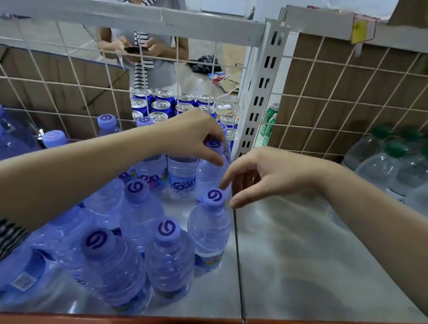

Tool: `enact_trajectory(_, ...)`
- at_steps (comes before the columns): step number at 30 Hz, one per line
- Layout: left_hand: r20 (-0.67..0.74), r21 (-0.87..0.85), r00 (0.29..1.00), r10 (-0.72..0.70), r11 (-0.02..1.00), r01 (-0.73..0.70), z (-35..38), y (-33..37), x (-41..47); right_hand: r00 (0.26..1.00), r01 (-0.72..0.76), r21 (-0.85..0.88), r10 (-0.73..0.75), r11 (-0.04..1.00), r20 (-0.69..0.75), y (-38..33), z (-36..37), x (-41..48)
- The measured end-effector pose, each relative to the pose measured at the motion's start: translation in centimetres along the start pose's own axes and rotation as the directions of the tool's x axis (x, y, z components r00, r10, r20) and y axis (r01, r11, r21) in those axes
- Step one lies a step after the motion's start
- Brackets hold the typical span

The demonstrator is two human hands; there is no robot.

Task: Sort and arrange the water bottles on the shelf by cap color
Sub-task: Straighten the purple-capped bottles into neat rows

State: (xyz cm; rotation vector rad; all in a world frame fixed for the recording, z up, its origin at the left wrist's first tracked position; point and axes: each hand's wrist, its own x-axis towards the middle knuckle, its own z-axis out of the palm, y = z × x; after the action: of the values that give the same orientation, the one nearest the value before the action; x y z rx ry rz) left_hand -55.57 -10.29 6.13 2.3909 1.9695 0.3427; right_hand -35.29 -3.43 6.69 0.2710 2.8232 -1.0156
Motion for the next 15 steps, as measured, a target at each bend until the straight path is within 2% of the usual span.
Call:
enact_trajectory(2,0.01,0.005,1.0,0.008,1.0,-0.008,0.3,0.5,0.4,0.999,-0.035,0.027,0.036,0.999,-0.009,1.0,-0.4,-0.2)
enact_trajectory(8,0.015,0.056,1.0,0.003,0.998,-0.004,1.0,1.2,1.8,0.993,-0.118,-0.099,0.115,0.988,-0.037,3.4,-0.3,-0.9)
enact_trajectory(15,0.141,0.039,0.985,0.105,0.993,-0.111,-0.6,1.1,1.6,0.986,-0.165,-0.139,0.159,0.976,-0.054,4.6,-0.1,-2.0)
